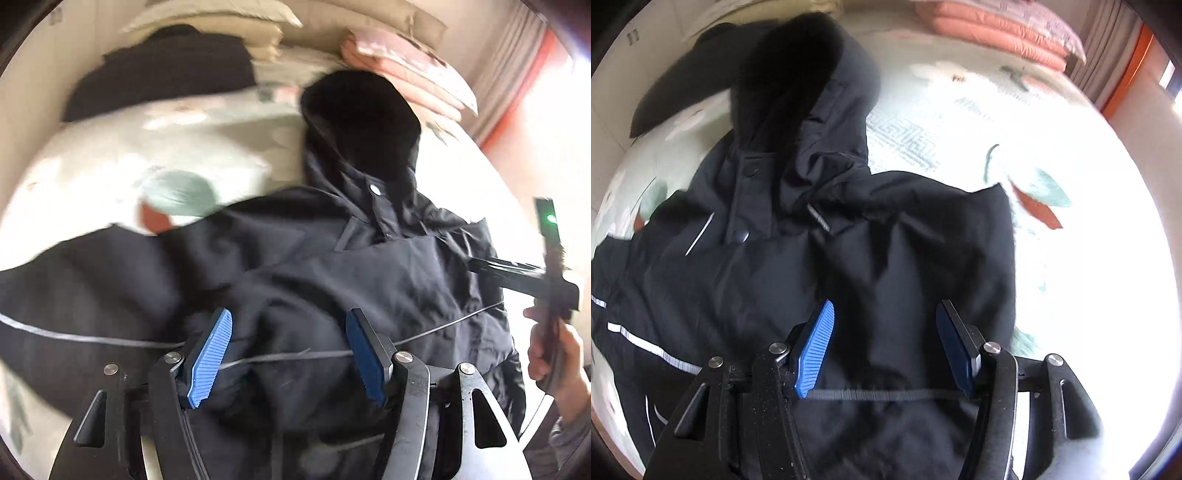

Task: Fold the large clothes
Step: 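Move the left tool to the other sleeve and grasp its cuff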

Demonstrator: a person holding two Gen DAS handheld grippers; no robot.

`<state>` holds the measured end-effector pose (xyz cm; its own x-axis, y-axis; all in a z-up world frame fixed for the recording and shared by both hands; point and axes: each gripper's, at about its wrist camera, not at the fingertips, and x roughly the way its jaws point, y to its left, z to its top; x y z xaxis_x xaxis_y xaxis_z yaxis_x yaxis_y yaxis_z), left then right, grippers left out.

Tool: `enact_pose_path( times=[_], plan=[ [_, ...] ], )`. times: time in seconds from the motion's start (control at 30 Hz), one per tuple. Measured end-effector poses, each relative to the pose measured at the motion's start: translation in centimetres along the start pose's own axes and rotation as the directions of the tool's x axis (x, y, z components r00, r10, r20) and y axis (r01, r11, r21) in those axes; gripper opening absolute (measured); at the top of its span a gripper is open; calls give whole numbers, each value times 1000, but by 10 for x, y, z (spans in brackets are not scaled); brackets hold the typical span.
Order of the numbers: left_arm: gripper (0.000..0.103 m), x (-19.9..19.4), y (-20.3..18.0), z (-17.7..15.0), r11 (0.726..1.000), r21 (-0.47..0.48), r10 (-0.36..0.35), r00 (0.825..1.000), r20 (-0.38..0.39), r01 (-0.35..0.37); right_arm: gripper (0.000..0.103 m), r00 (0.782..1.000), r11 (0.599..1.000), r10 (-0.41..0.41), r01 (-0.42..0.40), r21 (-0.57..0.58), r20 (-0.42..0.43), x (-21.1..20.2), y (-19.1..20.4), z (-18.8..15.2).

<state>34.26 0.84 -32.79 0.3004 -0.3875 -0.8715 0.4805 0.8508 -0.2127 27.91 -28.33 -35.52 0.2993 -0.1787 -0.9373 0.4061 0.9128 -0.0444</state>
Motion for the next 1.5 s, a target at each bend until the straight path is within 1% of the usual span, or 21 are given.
enact_pose_path(
  times=[0.03, 0.1, 0.17, 0.27, 0.37, 0.43, 0.53, 0.6, 0.7, 0.73, 0.77, 0.8, 0.83, 0.87, 0.97, 1.07, 1.13, 1.23, 1.33, 1.4, 1.5],
  plan=[
    [66, 18, -3, 2, 1000, -8, 0, 1000, -20, 0, 61, 999, 1000, -4, 4, 1, -33, 15, -1, 3],
    [66, 52, -3, -1, 998, -30, 46, 996, -79, -49, 62, 995, 1000, 1, -2, -4, -102, 46, -8, 6],
    [66, 84, 7, -9, 995, -40, 82, 984, -159, -90, 63, 994, 1000, -5, 4, -14, -106, 47, -9, 8],
    [66, 88, 0, -10, 991, 0, 130, 977, -168, -132, 63, 991, 999, -18, 14, -35, -136, 46, -9, 15],
    [66, 77, -14, -7, 982, 20, 191, 967, -169, -190, 64, 993, 998, 8, -15, -53, -119, 30, -5, 24],
    [66, 57, -21, -10, 983, 7, 185, 972, -148, -186, 64, 997, 996, 22, -28, -85, -76, 7, -4, 16],
    [66, 27, -33, -21, 988, -15, 151, 983, -103, -153, 65, 999, 989, 16, -20, -148, -30, -35, -6, -19],
    [66, 17, -40, -32, 989, -54, 130, 986, -100, -136, 65, 998, 982, -11, 0, -188, -56, -41, -5, -46],
    [66, 32, -46, -50, 988, -85, 119, 983, -143, -132, 65, 990, 979, -49, 21, -204, -132, -21, -10, -76],
    [66, 49, -44, -54, 987, -87, 120, 977, -179, -137, 65, 987, 981, -40, 9, -195, -157, -10, -13, -80],
    [66, 66, -41, -60, 987, -84, 118, 969, -218, -139, 65, 989, 982, -27, -1, -190, -147, -5, -15, -81],
    [67, 78, -39, -64, 986, -89, 120, 969, -217, -142, 66, 991, 980, -20, -6, -197, -129, -1, -14, -77],
    [75, 78, -39, -65, 987, -97, 110, 975, -191, -131, 68, 992, 978, -17, -9, -206, -123, 0, -13, -75],
    [79, 78, -41, -64, 988, -104, 93, 978, -186, -114, 69, 992, 978, -12, -14, -208, -124, 2, -14, -71],
    [79, 75, -52, -61, 984, -96, 134, 974, -183, -153, 70, 993, 976, -1, -25, -216, -116, -1, -16, -67],
    [79, 56, -55, -65, 982, -132, 114, 983, -142, -133, 71, 996, 972, -12, -10, -237, -90, 11, -10, -64],
    [79, 33, -47, -71, 979, -179, 83, 990, -113, -102, 72, 997, 972, -20, 1, -235, -78, 9, -11, -77],
    [79, 0, -29, -81, 966, -227, 104, 991, -86, -121, 75, 996, 975, -35, 16, -222, -82, 12, -5, -77],
    [79, -26, 12, -89, 948, -282, 134, 989, -67, -148, 75, 993, 981, -61, 41, -191, -101, 15, 9, -82],
    [79, -46, 45, -96, 927, -328, 173, 983, -59, -183, 75, 991, 983, -85, 67, -168, -105, 5, 24, -75],
    [79, -66, 101, -106, 889, -400, 221, 974, -52, -223, 75, 992, 991, -85, 74, -115, -97, -12, 42, -76]
  ],
)
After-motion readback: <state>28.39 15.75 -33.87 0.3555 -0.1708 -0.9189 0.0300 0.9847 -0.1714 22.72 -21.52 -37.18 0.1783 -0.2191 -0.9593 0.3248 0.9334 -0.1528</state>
